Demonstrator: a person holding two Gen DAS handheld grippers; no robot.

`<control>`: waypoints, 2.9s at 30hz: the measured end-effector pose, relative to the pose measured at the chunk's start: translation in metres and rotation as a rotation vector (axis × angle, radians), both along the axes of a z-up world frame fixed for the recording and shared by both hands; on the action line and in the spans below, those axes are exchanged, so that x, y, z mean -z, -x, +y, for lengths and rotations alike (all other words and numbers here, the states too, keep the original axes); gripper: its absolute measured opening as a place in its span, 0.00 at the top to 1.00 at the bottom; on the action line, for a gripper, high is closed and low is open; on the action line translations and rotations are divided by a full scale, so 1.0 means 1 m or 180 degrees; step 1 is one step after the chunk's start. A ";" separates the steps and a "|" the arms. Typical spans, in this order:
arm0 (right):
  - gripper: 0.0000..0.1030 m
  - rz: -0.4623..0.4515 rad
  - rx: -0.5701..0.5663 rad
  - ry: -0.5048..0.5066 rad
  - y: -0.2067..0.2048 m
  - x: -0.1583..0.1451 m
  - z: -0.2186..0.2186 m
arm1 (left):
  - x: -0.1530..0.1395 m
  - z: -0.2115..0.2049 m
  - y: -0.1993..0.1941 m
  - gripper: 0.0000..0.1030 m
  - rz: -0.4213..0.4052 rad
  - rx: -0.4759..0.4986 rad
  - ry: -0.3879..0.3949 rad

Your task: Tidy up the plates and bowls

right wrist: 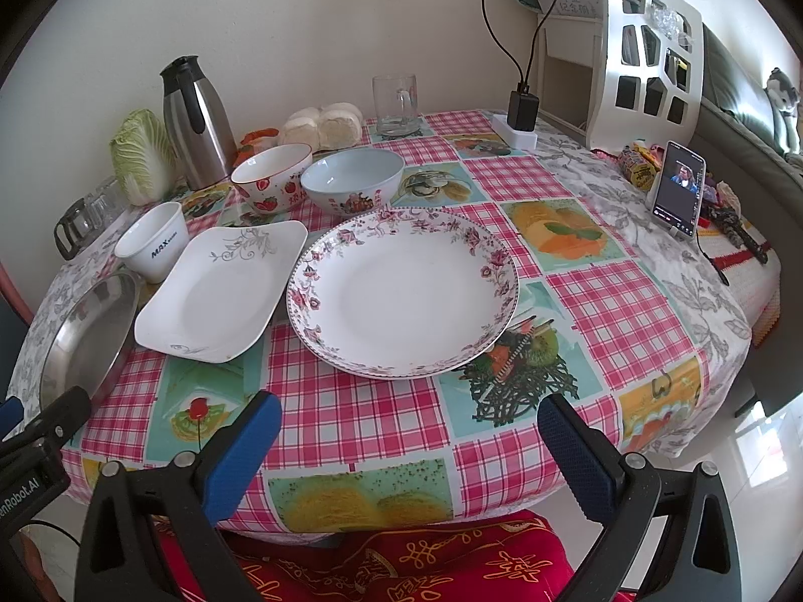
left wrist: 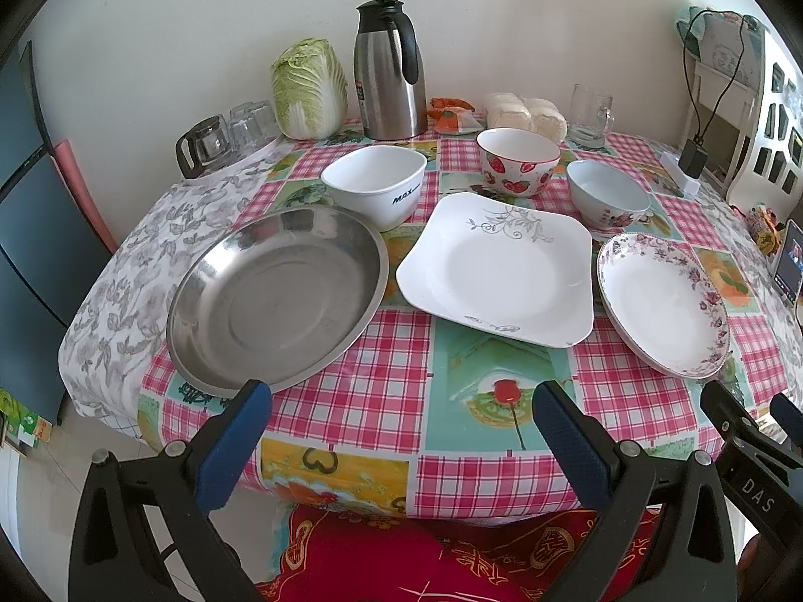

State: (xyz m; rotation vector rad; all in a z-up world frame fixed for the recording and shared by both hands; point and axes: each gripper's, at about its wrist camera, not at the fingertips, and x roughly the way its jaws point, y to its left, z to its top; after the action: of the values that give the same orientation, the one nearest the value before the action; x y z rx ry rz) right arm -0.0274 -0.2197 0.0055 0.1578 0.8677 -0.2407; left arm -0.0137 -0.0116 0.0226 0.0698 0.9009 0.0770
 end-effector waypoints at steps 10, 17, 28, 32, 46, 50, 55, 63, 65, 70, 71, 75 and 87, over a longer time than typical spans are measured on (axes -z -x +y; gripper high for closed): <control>0.00 0.0000 0.0002 0.0000 0.000 0.000 0.000 | 0.000 0.000 0.000 0.00 -0.0003 -0.0001 0.0001; 0.00 0.0000 0.0002 0.0000 0.000 0.000 0.000 | 0.000 0.000 0.000 0.00 -0.0002 0.0000 0.0001; 0.00 0.0008 0.0000 0.0002 0.000 0.001 0.000 | 0.000 0.001 0.001 0.00 -0.0011 -0.0002 0.0005; 0.00 0.0009 -0.0003 0.0003 0.000 0.001 0.000 | 0.000 0.002 0.000 0.00 -0.0003 -0.0015 0.0033; 0.00 0.0014 -0.0199 0.0081 -0.021 -0.004 0.014 | -0.007 0.027 -0.040 0.00 0.0055 -0.0156 0.0273; 0.00 0.0020 -0.0282 0.0057 -0.041 -0.009 0.020 | -0.021 0.034 -0.061 0.00 -0.0022 -0.0191 0.0378; 0.00 -0.0038 -0.0320 0.0019 -0.066 -0.021 0.021 | -0.039 0.035 -0.084 0.00 -0.0161 -0.0222 0.0418; 0.00 -0.0110 -0.0375 -0.0023 -0.104 -0.035 0.025 | -0.049 0.040 -0.120 0.00 -0.0301 -0.0320 0.0570; 0.00 -0.0138 -0.0362 -0.0094 -0.111 -0.036 0.025 | -0.048 0.047 -0.128 0.00 -0.0292 -0.0360 0.0640; 0.00 -0.0186 -0.0403 -0.0259 -0.126 -0.038 0.020 | -0.047 0.072 -0.135 0.00 -0.0479 -0.0671 0.0814; 0.00 -0.0208 -0.0382 -0.0255 -0.129 -0.038 0.019 | -0.047 0.078 -0.135 0.00 -0.0544 -0.0771 0.0787; 0.00 -0.0311 -0.0362 -0.0299 -0.137 -0.043 0.016 | -0.045 0.089 -0.132 0.00 -0.0745 -0.0993 0.0729; 0.00 -0.0315 -0.0621 -0.0337 -0.165 -0.033 0.059 | -0.019 0.172 -0.116 0.00 -0.0641 -0.1669 0.1154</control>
State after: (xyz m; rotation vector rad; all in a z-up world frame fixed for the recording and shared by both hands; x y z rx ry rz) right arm 0.1373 -0.1604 0.0382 0.1810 0.7919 -0.0045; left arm 0.1024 0.1602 0.0419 -0.5065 0.7013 0.3997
